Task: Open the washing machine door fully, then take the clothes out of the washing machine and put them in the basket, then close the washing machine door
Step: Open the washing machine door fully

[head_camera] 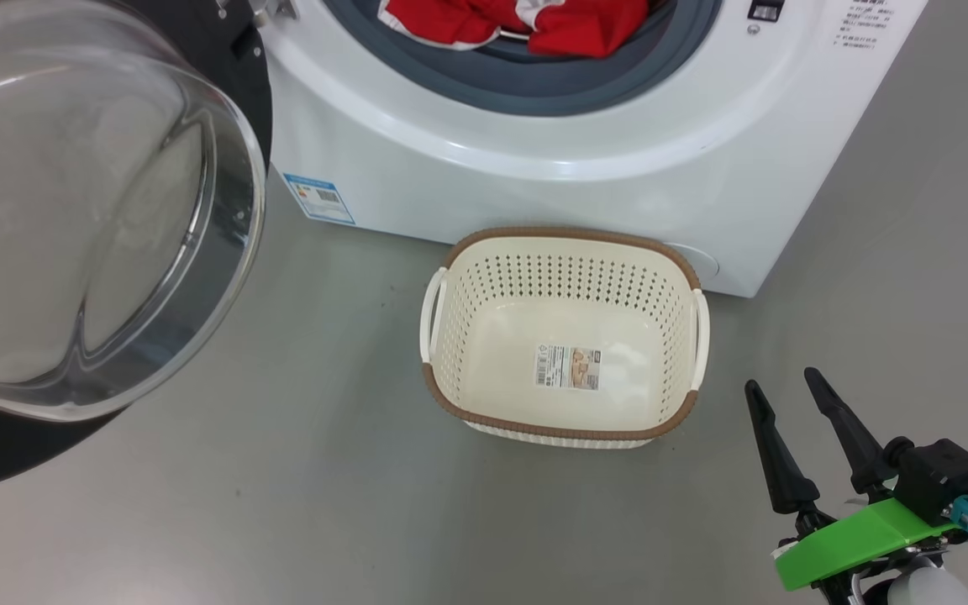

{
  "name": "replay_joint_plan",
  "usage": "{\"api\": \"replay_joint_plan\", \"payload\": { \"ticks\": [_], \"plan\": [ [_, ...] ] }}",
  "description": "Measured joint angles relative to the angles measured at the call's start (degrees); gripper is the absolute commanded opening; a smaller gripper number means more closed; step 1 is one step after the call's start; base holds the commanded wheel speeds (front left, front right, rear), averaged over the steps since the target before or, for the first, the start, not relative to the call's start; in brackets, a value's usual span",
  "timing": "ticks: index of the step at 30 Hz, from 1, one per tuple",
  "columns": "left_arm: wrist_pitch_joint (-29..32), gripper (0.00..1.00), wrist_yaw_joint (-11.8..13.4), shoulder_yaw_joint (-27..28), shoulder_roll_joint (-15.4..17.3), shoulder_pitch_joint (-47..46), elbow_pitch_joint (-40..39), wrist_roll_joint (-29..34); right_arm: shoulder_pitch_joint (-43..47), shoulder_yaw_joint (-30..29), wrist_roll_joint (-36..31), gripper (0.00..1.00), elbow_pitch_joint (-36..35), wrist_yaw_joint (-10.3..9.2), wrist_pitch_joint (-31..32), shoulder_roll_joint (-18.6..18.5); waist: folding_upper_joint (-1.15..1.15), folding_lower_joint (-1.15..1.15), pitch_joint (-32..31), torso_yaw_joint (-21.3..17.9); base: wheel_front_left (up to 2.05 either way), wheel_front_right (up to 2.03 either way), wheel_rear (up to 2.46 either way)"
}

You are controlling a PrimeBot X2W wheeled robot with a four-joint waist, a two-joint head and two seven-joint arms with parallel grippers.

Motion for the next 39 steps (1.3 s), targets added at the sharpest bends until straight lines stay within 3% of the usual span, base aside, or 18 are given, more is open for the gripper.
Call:
{"api": "replay_joint_plan", "payload": {
  "ticks": [5,9,11,14,15,16,19,39],
  "plan": [
    [0.0,0.04,0.0,-3.9,-0.7,3.5,-1.9,-0.5,0.3,0.1,0.0,1.0,0.2,0.0,0.0,0.4,0.0,0.0,-1.9,0.1,0.0,0.0,0.0],
    [0.0,0.22,0.0,-5.4,-1.2,5.7,-3.8,-0.7,1.6,0.1,0.0,1.0,0.2,0.0,0.0,1.0,0.0,0.0,-3.4,0.1,0.0,0.0,0.0],
    [0.0,0.27,0.0,-6.3,-1.8,6.8,-4.8,-0.9,2.0,0.0,0.0,1.0,0.2,0.0,0.0,1.1,0.0,0.0,-4.0,0.0,0.0,0.0,0.0],
    [0.0,0.44,0.0,-8.3,-2.6,8.6,-6.1,-0.9,2.3,-0.3,0.0,1.0,0.1,0.0,0.0,1.3,0.0,0.0,-4.6,-0.4,0.0,0.0,0.0],
    [0.0,0.57,0.0,-9.0,-2.7,9.1,-6.3,-0.9,2.4,-0.3,0.0,1.0,0.1,0.0,0.0,1.3,0.0,0.0,-4.8,-0.6,0.0,0.0,0.0],
    [0.0,0.8,0.0,-9.5,-3.0,9.6,-6.5,-0.9,2.5,-0.5,0.0,1.0,0.1,0.0,0.0,1.4,0.0,0.0,-4.9,-0.8,0.0,0.0,0.0],
    [0.0,1.0,0.0,-11.7,-3.3,10.9,-7.7,-1.0,2.7,-1.0,0.0,1.0,-0.1,0.0,0.0,1.6,0.0,0.0,-5.4,-1.3,0.0,0.0,0.0],
    [0.0,1.0,0.0,-27.0,-2.1,18.3,-13.2,-4.5,4.0,-4.7,0.0,1.0,-1.0,0.0,0.0,3.2,0.0,0.0,-7.0,-8.6,0.0,0.0,0.0]
  ]
}}
